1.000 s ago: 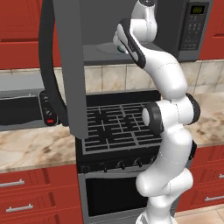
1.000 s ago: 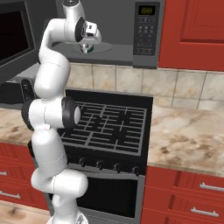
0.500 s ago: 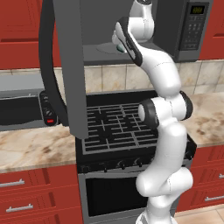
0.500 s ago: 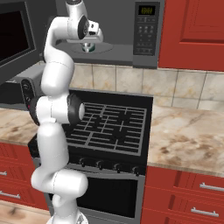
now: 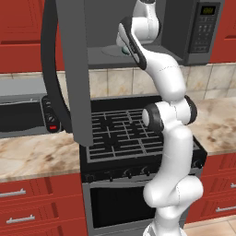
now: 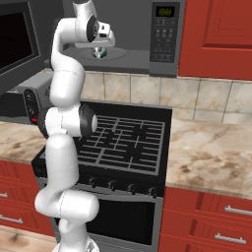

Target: Pick the mug from the counter and place it inside the microwave. Then close the microwave.

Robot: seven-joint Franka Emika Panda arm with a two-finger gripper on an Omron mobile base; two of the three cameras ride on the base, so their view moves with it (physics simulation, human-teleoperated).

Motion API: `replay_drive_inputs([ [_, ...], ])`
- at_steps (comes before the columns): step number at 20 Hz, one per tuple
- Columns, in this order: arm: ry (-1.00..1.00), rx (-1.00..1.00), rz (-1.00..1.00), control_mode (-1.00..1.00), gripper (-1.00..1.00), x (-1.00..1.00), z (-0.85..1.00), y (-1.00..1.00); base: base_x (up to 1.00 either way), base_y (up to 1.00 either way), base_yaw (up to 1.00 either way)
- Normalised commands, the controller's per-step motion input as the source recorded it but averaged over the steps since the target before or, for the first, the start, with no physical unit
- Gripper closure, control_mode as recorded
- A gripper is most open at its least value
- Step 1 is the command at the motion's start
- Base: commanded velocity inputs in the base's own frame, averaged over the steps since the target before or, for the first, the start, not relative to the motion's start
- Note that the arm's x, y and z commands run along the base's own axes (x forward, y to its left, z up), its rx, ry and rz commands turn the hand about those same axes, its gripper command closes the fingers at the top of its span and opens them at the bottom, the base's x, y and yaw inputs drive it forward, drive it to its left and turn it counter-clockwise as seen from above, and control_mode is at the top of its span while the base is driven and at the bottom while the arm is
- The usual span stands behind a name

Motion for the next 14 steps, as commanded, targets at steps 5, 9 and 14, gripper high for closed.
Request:
replay_drive_inputs([
  [5,0.0,-0.03,0.0,-1.0,1.0,0.11,-0.07,0.07,0.0,0.0,0.0],
  [9,0.0,0.0,0.0,-1.0,1.0,0.0,0.0,0.0,0.0,0.0,0.0],
  [14,0.0,0.0,0.0,-1.0,-1.0,0.0,0.0,0.0,0.0,0.0,0.0],
])
